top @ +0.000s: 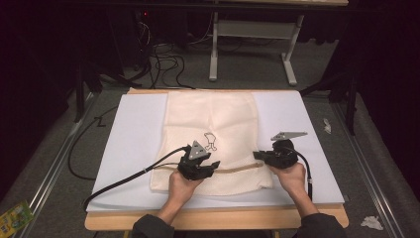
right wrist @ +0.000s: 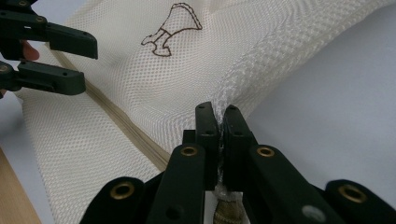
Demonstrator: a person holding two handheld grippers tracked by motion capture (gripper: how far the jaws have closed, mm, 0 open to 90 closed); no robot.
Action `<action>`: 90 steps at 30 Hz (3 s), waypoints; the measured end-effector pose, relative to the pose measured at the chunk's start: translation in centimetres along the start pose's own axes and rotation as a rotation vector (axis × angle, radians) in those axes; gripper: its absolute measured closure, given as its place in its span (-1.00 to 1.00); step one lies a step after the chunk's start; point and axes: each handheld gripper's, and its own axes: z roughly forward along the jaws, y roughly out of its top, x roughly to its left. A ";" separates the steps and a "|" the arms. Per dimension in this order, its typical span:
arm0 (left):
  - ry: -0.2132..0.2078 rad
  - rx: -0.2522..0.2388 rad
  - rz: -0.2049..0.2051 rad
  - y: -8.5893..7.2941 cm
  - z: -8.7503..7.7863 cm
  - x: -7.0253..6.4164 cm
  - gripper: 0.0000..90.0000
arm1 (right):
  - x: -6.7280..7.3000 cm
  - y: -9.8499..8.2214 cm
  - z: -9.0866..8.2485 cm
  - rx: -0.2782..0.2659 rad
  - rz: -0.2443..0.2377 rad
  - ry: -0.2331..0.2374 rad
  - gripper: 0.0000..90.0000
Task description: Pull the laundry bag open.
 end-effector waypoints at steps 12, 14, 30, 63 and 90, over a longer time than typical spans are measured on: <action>-0.057 -0.004 0.019 1.3 1.2 -1.4 0.29 | 1.0 1.2 0.0 -0.011 -0.024 0.012 0.97; -0.067 -0.002 0.022 1.4 1.3 -1.6 0.31 | 1.1 1.3 0.1 -0.016 -0.029 0.015 0.97; -0.133 -0.013 0.017 1.5 2.1 -2.4 0.39 | 1.7 1.9 0.5 -0.010 -0.042 0.024 0.97; -0.177 -0.011 0.011 2.4 3.0 -3.4 0.48 | 3.4 3.3 1.5 -0.003 -0.072 0.040 0.97; -0.204 -0.007 0.000 2.1 4.3 -3.9 0.51 | 3.9 3.4 2.0 -0.004 -0.080 0.037 0.97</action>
